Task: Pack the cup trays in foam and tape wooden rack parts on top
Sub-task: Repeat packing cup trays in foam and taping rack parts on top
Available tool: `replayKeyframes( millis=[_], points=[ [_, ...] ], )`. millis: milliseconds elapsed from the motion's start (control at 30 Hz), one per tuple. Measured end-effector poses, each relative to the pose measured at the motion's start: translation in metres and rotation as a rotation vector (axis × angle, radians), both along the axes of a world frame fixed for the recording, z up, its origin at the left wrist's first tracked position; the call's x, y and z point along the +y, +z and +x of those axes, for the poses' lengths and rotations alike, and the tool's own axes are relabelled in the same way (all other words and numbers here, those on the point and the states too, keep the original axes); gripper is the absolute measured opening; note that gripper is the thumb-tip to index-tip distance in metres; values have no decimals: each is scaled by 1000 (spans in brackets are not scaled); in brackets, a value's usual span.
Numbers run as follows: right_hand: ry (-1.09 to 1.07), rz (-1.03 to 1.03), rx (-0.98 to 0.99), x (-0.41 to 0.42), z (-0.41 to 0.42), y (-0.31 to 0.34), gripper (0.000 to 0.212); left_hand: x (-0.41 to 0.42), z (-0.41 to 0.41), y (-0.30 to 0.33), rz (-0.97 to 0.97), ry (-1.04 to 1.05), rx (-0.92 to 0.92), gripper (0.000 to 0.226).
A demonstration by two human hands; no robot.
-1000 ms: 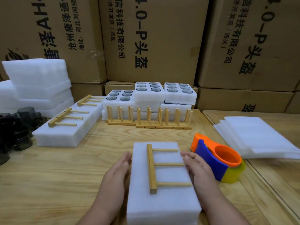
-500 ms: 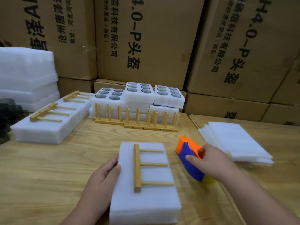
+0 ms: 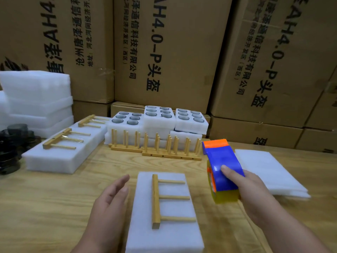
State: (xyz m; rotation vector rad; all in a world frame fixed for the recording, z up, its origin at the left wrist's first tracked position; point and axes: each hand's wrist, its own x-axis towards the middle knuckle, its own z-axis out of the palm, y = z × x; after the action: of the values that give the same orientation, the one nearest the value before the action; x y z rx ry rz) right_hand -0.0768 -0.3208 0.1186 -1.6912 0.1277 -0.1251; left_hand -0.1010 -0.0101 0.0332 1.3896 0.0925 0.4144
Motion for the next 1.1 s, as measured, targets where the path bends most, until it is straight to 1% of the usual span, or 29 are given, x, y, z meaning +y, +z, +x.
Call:
replayKeyframes(
  millis=[67, 100, 167, 233, 267, 300, 367, 433, 500, 567, 700, 767, 833, 867, 933, 967, 1000, 1067, 1100],
  points=[
    [50, 242, -67, 14, -11, 13, 29, -4, -7, 25, 70, 3, -156, 29],
    [82, 350, -90, 22, -16, 19, 31, -8, -11, 40, 107, -35, -222, 31],
    [157, 534, -115, 37, -26, 29, 34, -16, -17, 64, 260, -155, -277, 60],
    [228, 670, -117, 52, -36, 34, 36, -29, -22, 79, 450, -302, -210, 95],
    [265, 720, -107, 60, -40, 35, 38, -35, -24, 83, 505, -369, -161, 110],
    [306, 757, -92, 68, -45, 35, 41, -42, -26, 84, 518, -432, -129, 121],
    [380, 810, -65, 83, -52, 33, 46, -50, -26, 81, 451, -507, -127, 131],
    [404, 871, -42, 93, -57, 30, 48, -53, -25, 76, 348, -489, -131, 130],
    [410, 894, -13, 96, -58, 30, 51, -50, -26, 73, 293, -478, -133, 126],
    [399, 837, 1, 93, -57, 31, 51, -47, -28, 72, 321, -481, -130, 129],
    [421, 770, 32, 84, -54, 33, 52, -45, -31, 81, 501, -440, -90, 137],
    [412, 745, 28, 80, -52, 34, 49, -46, -32, 85, 586, -418, -117, 140],
    [400, 679, 27, 77, -51, 36, 51, -47, -30, 86, 647, -406, -148, 142],
    [413, 630, 29, 75, -50, 36, 55, -46, -29, 87, 650, -425, -144, 143],
    [463, 535, 24, 71, -49, 36, 74, -42, -27, 87, 593, -525, -125, 141],
    [489, 469, 15, 68, -49, 36, 79, -39, -26, 87, 560, -583, -140, 138],
    [503, 364, -6, 66, -51, 38, 80, -35, -25, 88, 535, -611, -177, 135],
    [521, 66, -87, 59, -55, 42, 71, -25, -25, 92, 474, -570, -262, 126],
    [517, -84, -145, 56, -56, 44, 64, -20, -26, 96, 433, -523, -301, 117]
  ],
)
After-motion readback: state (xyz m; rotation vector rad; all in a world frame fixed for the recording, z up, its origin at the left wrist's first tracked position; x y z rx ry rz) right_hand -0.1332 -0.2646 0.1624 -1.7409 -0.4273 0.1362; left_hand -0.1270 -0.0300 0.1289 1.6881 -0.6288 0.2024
